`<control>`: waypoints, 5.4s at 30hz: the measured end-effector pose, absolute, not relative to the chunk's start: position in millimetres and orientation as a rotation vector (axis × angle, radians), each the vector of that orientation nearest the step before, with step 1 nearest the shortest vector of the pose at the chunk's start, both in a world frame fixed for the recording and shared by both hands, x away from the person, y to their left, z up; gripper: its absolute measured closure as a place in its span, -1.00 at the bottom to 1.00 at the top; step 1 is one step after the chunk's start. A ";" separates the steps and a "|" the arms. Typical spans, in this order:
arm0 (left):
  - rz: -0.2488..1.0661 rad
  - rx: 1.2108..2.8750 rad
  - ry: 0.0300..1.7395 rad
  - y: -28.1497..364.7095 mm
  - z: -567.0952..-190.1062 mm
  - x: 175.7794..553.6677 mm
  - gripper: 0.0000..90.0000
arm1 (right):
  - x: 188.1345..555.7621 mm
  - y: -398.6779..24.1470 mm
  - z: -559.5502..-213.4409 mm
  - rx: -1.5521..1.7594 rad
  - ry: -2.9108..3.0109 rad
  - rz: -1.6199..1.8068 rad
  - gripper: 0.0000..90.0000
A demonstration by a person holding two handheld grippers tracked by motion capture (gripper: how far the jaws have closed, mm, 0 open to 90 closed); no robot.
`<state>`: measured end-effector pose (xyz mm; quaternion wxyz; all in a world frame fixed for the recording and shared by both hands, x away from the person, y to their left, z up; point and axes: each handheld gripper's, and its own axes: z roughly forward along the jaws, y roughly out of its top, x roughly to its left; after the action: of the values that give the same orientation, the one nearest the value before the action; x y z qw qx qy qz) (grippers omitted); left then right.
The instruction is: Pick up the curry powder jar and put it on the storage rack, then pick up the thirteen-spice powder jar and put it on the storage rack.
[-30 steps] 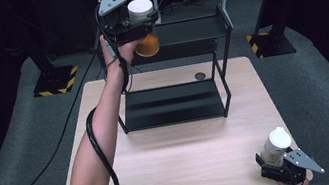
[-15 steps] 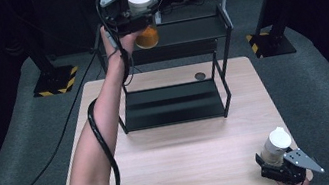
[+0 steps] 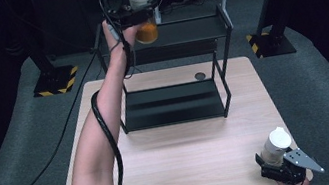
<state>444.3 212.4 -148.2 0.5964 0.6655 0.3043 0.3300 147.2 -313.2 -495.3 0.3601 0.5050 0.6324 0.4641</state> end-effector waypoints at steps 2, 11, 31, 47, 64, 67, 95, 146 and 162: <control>0.768 1.549 0.717 211.0 -149.7 448.4 -0.25 | 147.3 -313.3 -495.1 1.302 1.631 1.196 -1.00; 0.770 1.553 0.755 207.6 -156.2 458.4 -0.25 | 147.0 -313.3 -495.5 1.304 1.627 1.199 -1.00; 0.745 1.547 0.810 211.1 -169.2 476.9 -0.25 | 146.0 -313.3 -496.5 1.297 1.623 1.202 -1.00; 0.725 1.535 0.816 217.4 -171.4 477.7 -0.25 | 145.5 -313.8 -496.9 1.294 1.625 1.205 -1.00; 0.704 1.607 0.814 221.8 -156.9 478.7 -0.45 | 145.2 -313.8 -497.3 1.292 1.623 1.207 -1.00; 0.682 1.633 0.828 226.8 -149.5 476.2 -0.60 | 144.9 -313.6 -497.5 1.291 1.621 1.206 -1.00; 0.646 2.063 0.692 253.9 -202.6 398.3 -0.99 | 144.9 -312.6 -497.3 1.302 1.614 1.206 -1.00; 0.439 2.140 1.037 288.4 -443.1 288.3 -0.99 | 145.4 -310.3 -496.4 1.305 1.614 1.191 -1.00; 0.430 2.151 1.013 291.5 -443.0 291.3 -1.00 | 144.7 -309.4 -497.1 1.309 1.604 1.191 -1.00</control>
<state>291.3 291.5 -443.0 0.3550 0.8322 0.3919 0.1665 144.7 -309.4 -497.1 0.3678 0.5096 0.6246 0.4636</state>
